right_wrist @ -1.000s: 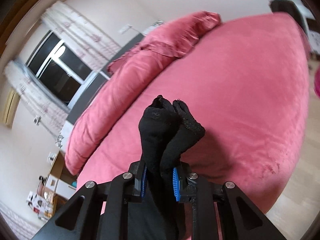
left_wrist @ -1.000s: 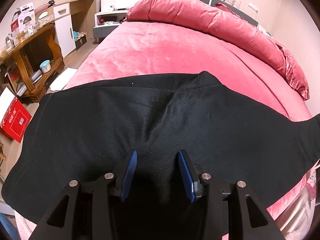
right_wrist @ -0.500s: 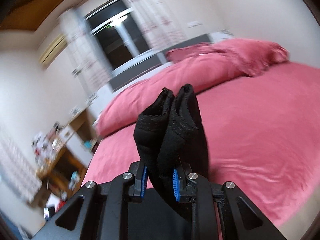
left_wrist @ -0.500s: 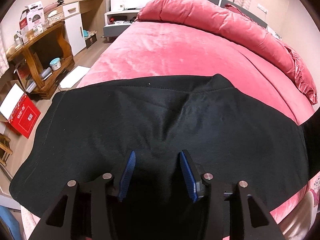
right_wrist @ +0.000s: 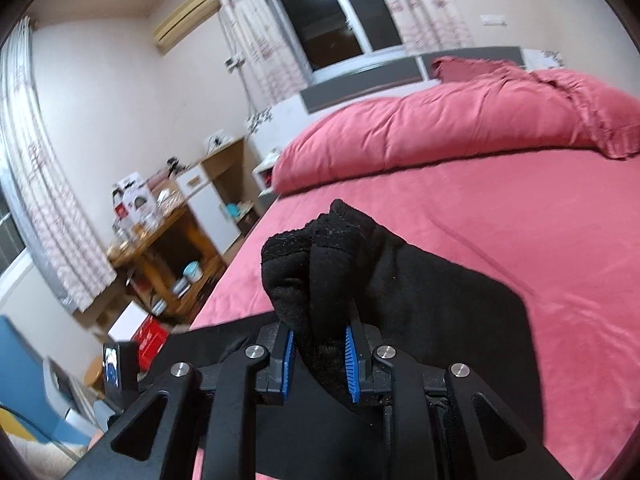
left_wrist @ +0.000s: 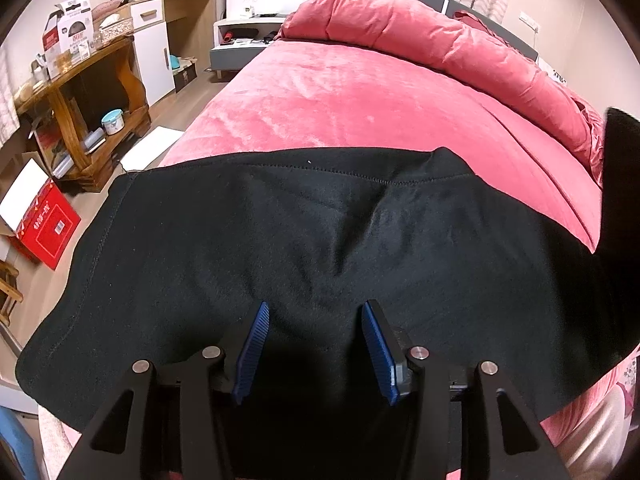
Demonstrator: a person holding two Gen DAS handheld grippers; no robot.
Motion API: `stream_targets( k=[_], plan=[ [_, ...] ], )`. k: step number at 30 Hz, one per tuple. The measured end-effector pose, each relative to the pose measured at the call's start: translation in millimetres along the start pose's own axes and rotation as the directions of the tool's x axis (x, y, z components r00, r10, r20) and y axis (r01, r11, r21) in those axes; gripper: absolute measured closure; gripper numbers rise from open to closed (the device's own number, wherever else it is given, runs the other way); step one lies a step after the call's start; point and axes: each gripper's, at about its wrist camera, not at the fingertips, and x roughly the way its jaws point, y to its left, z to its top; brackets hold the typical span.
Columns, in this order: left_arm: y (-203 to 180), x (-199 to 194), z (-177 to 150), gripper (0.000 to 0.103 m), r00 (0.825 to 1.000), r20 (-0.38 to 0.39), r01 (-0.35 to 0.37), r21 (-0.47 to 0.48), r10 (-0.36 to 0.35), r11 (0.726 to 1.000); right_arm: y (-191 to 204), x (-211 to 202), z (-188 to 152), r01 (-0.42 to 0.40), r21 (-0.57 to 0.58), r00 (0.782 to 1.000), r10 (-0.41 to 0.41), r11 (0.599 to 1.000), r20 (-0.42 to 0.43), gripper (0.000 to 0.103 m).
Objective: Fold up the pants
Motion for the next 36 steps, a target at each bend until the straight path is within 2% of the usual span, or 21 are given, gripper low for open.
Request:
stream_targets(
  k=[12, 16, 19, 20, 21, 22, 23, 25, 27, 29, 30, 32, 34, 36],
  plan=[
    [-3.8, 0.9, -2.1, 0.053, 1.0, 0.002, 0.002, 0.011, -0.002, 1.0, 21.4, 64.3, -49.4, -0.036, -0.055, 0.985, 0.026, 0.998, -0.169, 0.082],
    [-4.2, -3.4, -4.1, 0.053, 0.998, 0.022, 0.058, -0.003, -0.058, 0.998, 26.6, 84.5, -73.1, -0.036, -0.12, 0.97, 0.005, 0.992, -0.243, 0.081],
    [-8.8, -8.1, -4.3, 0.053, 0.992, 0.038, 0.117, -0.002, -0.117, 0.993, 27.2, 96.5, -85.8, -0.019, -0.15, 0.954, -0.027, 0.989, -0.299, 0.075],
    [-11.0, -9.5, -4.3, 0.053, 0.99, 0.041, 0.138, 0.0, -0.138, 0.99, 26.3, 101.3, -90.5, -0.015, -0.15, 0.943, -0.036, 0.989, -0.33, 0.064],
    [-13.9, -11.1, -4.4, 0.053, 0.985, 0.042, 0.169, 0.004, -0.169, 0.986, 24.2, 107.7, -97.1, -0.028, -0.136, 0.924, -0.026, 0.99, -0.382, 0.051],
    [-16.0, -12.1, -4.7, 0.053, 0.981, 0.042, 0.19, 0.006, -0.19, 0.982, 23.0, 109.7, -99.9, -0.043, -0.118, 0.914, -0.009, 0.992, -0.406, 0.047],
    [-18.1, -13.1, -5.0, 0.053, 0.976, 0.041, 0.215, 0.008, -0.215, 0.977, 22.1, 107.8, -101.9, -0.067, -0.098, 0.908, 0.02, 0.993, -0.419, 0.045],
    [-24.6, -14.7, -3.9, 0.053, 0.961, 0.032, 0.274, 0.016, -0.275, 0.962, 20.8, 95.6, -100.3, -0.111, -0.082, 0.913, 0.069, 0.99, -0.403, 0.045],
    [-32.8, -14.2, -1.0, 0.053, 0.943, 0.011, 0.331, 0.025, -0.331, 0.943, 14.4, 73.9, -90.9, -0.148, -0.064, 0.935, 0.118, 0.987, -0.335, 0.045],
    [-44.2, -13.7, 2.8, 0.052, 0.918, -0.008, 0.397, 0.034, -0.397, 0.917, 2.7, 52.7, -79.4, -0.133, -0.05, 0.961, 0.116, 0.99, -0.249, 0.045],
    [-50.7, -14.0, 5.4, 0.049, 0.905, -0.017, 0.425, 0.037, -0.425, 0.904, -4.4, 44.4, -74.7, -0.105, -0.044, 0.972, 0.093, 0.993, -0.213, 0.045],
    [-65.2, -12.4, 12.8, 0.041, 0.874, -0.039, 0.486, 0.036, -0.485, 0.873, -33.9, 26.3, -64.1, 0.005, 0.001, 0.991, -0.005, 1.0, -0.132, 0.045],
    [-81.7, -5.7, 22.4, 0.04, 0.849, -0.065, 0.526, 0.013, -0.524, 0.85, -61.1, 19.1, -58.5, 0.106, 0.042, 0.989, -0.101, 0.993, -0.11, 0.048],
    [-92.0, 2.3, 28.9, 0.04, 0.838, -0.077, 0.542, -0.001, -0.541, 0.84, -90.3, 18.1, -55.9, 0.173, 0.096, 0.979, -0.161, 0.98, -0.126, 0.068]
  ],
)
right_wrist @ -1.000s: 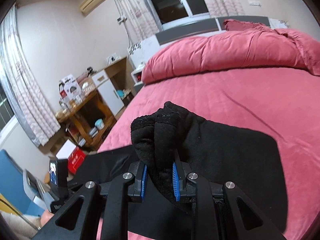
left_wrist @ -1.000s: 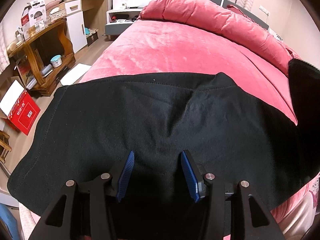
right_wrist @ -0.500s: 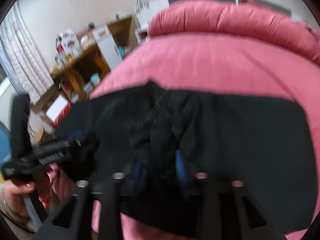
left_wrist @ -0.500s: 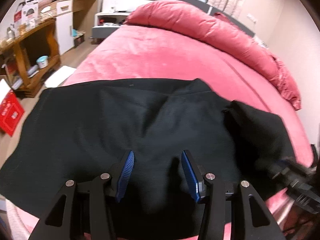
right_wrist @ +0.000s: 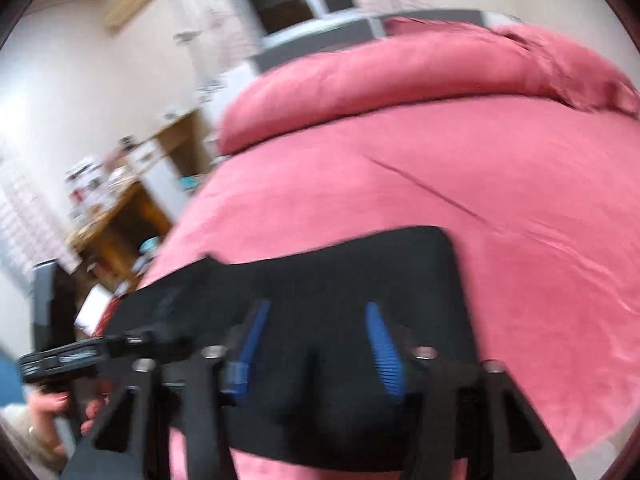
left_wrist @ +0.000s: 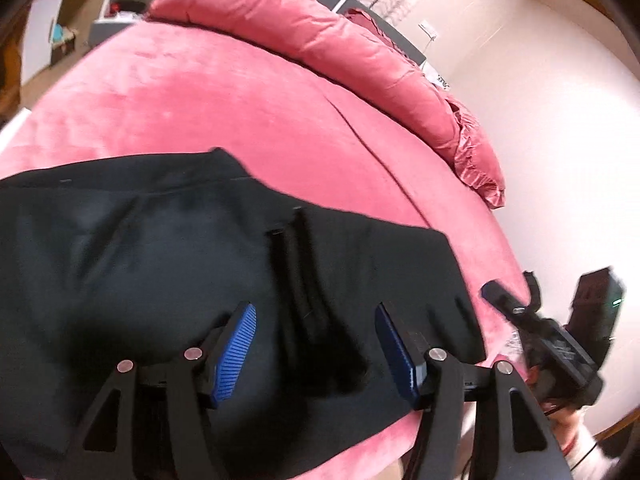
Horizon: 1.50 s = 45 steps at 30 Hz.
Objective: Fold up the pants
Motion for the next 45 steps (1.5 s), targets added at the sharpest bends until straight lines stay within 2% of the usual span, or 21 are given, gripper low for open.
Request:
stream_targets(
  k=[2, 3, 4, 5, 6, 9, 12, 15, 16, 19, 22, 24, 29, 32, 34, 36, 40, 42, 45],
  plan=[
    [-5.4, 18.3, 6.4, 0.042, 0.998, -0.043, -0.035, -0.009, 0.035, 0.999, -16.9, 7.2, 1.1, 0.023, 0.041, 1.0, -0.023, 0.999, -0.014, 0.071],
    [-6.4, 29.3, 8.9, 0.047, 0.996, -0.076, -0.048, -0.009, 0.047, 0.999, -22.5, 12.4, -0.3, 0.045, 0.053, 0.999, -0.044, 0.998, -0.025, 0.071],
    [-7.2, 40.7, 10.0, 0.055, 0.992, -0.11, -0.064, -0.002, 0.063, 0.998, -28.4, 13.9, -1.5, 0.049, 0.06, 0.998, -0.047, 0.997, -0.032, 0.071],
    [-7.2, 48.6, 10.2, 0.077, 0.987, -0.135, -0.085, 0.006, 0.085, 0.996, -31.9, 19.2, -4.3, 0.044, 0.068, 0.998, -0.041, 0.997, -0.044, 0.071],
    [-7.3, 53.4, 9.3, 0.079, 0.984, -0.151, -0.091, 0.007, 0.091, 0.996, -35.7, 22.9, -4.8, 0.044, 0.072, 0.998, -0.04, 0.996, -0.055, 0.071],
    [-12.1, 44.5, 7.5, 0.088, 0.991, -0.11, -0.067, 0.036, 0.07, 0.997, -41.3, 34.1, -12.9, 0.068, 0.093, 0.994, -0.06, 0.993, -0.089, 0.074],
    [-14.6, 20.4, 4.3, 0.089, 0.998, -0.051, -0.037, 0.037, 0.039, 0.999, -39.4, 36.7, -16.4, 0.061, 0.102, 0.995, -0.053, 0.993, -0.083, 0.074],
    [-6.7, 16.2, -5.8, 0.09, 0.995, -0.031, -0.095, 0.044, 0.097, 0.994, -27.5, 44.3, -18.1, 0.072, 0.044, 0.993, -0.067, 0.996, -0.092, 0.074],
    [-2.3, 23.7, -10.2, 0.09, 0.99, -0.054, -0.126, 0.049, 0.128, 0.991, -23.9, 45.5, -18.5, 0.086, 0.021, 0.992, -0.084, 0.996, -0.094, 0.074],
    [4.2, 37.4, -11.4, 0.089, 0.987, -0.055, -0.145, 0.062, 0.149, 0.987, -12.0, 54.4, -24.5, 0.145, -0.079, 0.984, -0.153, 0.986, -0.097, 0.074],
    [-4.7, 45.1, -12.4, 0.082, 0.981, -0.026, -0.189, 0.139, 0.195, 0.972, -4.4, 60.0, -28.1, 0.184, -0.136, 0.978, -0.195, 0.974, -0.073, 0.074],
    [-3.9, 45.2, -13.8, 0.075, 0.98, -0.008, -0.195, 0.156, 0.199, 0.968, -3.6, 60.4, -30.3, 0.192, -0.152, 0.978, -0.202, 0.97, -0.053, 0.074],
    [7.3, 29.3, -13.1, 0.072, 0.989, -0.016, -0.142, 0.077, 0.144, 0.987, -5.2, 54.6, -32.2, 0.185, -0.144, 0.981, -0.192, 0.972, -0.038, 0.072],
    [18.5, 11.9, -15.3, 0.07, 0.995, -0.01, -0.097, -0.006, 0.097, 0.995, -5.4, 50.5, -34.3, 0.166, -0.136, 0.985, -0.172, 0.977, -0.031, 0.064],
    [24.6, -1.3, -16.8, 0.071, 0.994, 0.015, -0.11, -0.03, 0.111, 0.993, -2.7, 50.6, -35.1, 0.163, -0.146, 0.985, -0.169, 0.976, -0.03, 0.059],
    [31.9, -17.7, -18.1, 0.071, 0.989, 0.05, -0.134, -0.041, 0.136, 0.99, 2.0, 51.4, -36.5, 0.167, -0.165, 0.984, -0.174, 0.972, -0.029, 0.052],
    [52.9, -52.3, -17.7, 0.07, 0.973, 0.129, -0.177, -0.109, 0.191, 0.978, 9.1, 55.5, -37.4, 0.177, -0.197, 0.982, -0.186, 0.964, -0.028, 0.047],
    [65.5, -69.4, -18.7, 0.068, 0.958, 0.156, -0.216, -0.156, 0.24, 0.964, 8.3, 55.2, -37.1, 0.174, -0.191, 0.983, -0.182, 0.966, -0.028, 0.047],
    [91.0, -102.6, -20.0, 0.066, 0.922, 0.208, -0.275, -0.244, 0.327, 0.93, 7.7, 54.8, -37.5, 0.171, -0.187, 0.984, -0.179, 0.967, -0.028, 0.047]
  ],
)
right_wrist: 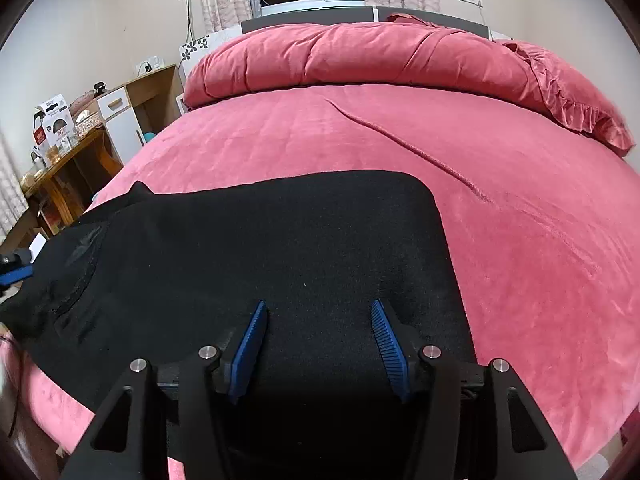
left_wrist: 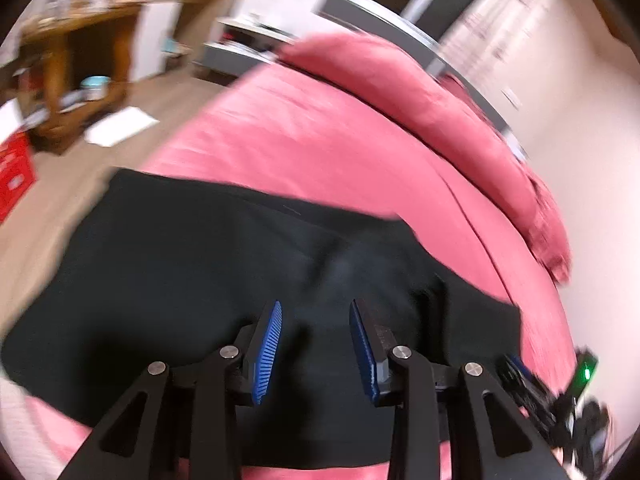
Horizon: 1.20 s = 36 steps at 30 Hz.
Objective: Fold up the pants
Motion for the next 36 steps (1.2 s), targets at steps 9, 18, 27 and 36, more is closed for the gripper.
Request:
stream_targets(
  k=[9, 18, 27, 36],
  plan=[
    [100.7, -34.9, 27.8, 0.043, 0.99, 0.062, -0.103, -0.261, 0.123, 0.96, 1.6, -0.5, -0.7, -0.001, 0.0, 1.0, 0.001, 1.0, 0.001, 0.044],
    [121.4, -19.9, 21.9, 0.043, 0.966, -0.028, -0.257, -0.2, 0.257, 0.945, 2.0, -0.3, -0.3, -0.001, -0.002, 1.0, 0.001, 1.0, 0.001, 0.043],
    [142.9, -25.9, 13.7, 0.043, 0.934, -0.121, -0.355, -0.224, 0.335, 0.908, 2.4, 0.1, -0.3, -0.001, -0.002, 1.0, 0.001, 1.0, 0.001, 0.043],
    [146.3, -13.5, 2.4, 0.039, 0.968, -0.19, -0.207, -0.235, 0.164, 0.95, 2.4, 0.2, -0.2, -0.002, -0.002, 1.0, 0.002, 1.0, 0.001, 0.043]
  ],
)
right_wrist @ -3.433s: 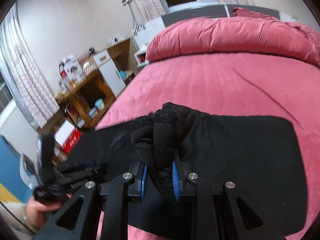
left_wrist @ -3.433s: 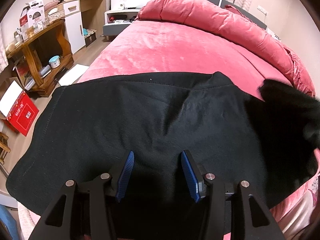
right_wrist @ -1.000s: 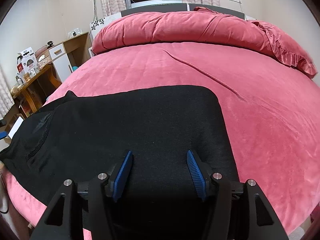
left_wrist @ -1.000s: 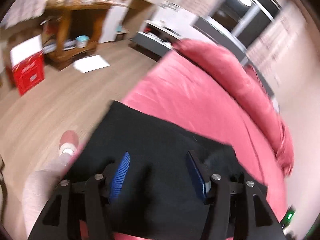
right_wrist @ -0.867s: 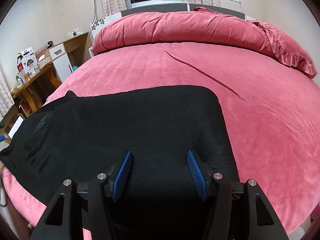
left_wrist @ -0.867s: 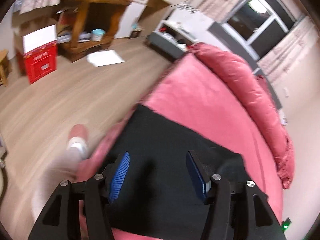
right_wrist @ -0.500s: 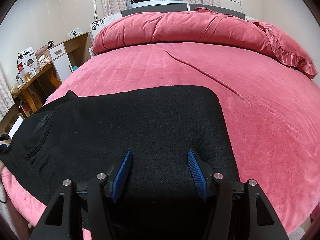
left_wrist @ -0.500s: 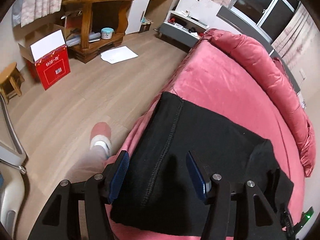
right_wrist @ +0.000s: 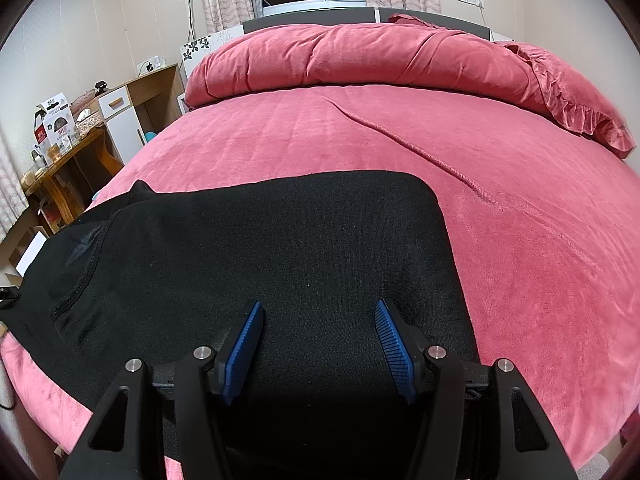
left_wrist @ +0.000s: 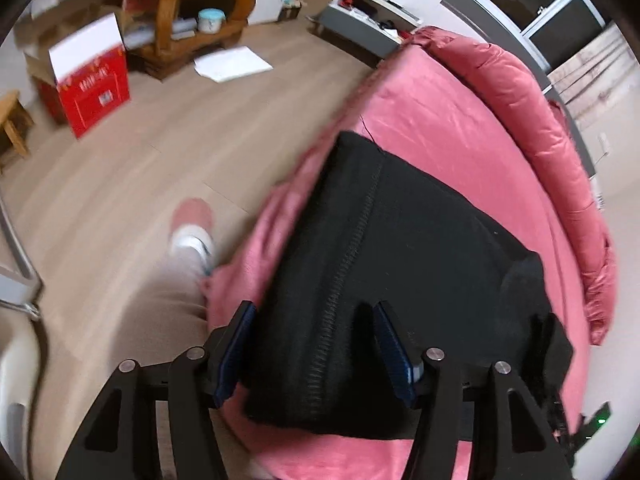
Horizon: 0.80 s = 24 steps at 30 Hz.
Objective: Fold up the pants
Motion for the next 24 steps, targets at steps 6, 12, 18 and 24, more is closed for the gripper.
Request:
stream_targets(
  k=[6, 12, 18, 24],
  plan=[
    [5.7, 5.4, -0.5, 0.039, 1.0, -0.006, 0.029, -0.002, -0.029, 1.0, 0.3, 0.1, 0.0, 0.0, 0.0, 1.0, 0.0, 1.0, 0.0, 0.043],
    [1.3, 7.7, -2.5, 0.05, 1.0, 0.025, 0.007, 0.028, -0.007, 1.0, 2.8, -1.4, 0.8, 0.004, -0.006, 1.0, -0.004, 1.0, 0.007, 0.042],
    [-10.0, -1.6, -2.8, 0.072, 0.995, 0.073, -0.079, 0.079, 0.074, 0.994, 13.1, -26.1, 7.6, -0.037, 0.006, 0.995, 0.036, 0.999, 0.092, 0.043],
    [-36.1, -16.5, -5.3, 0.084, 0.985, 0.151, -0.113, 0.193, 0.084, 0.975, 68.6, -35.1, 14.9, -0.183, -0.181, 0.977, 0.199, 0.966, 0.075, 0.049]
  ],
)
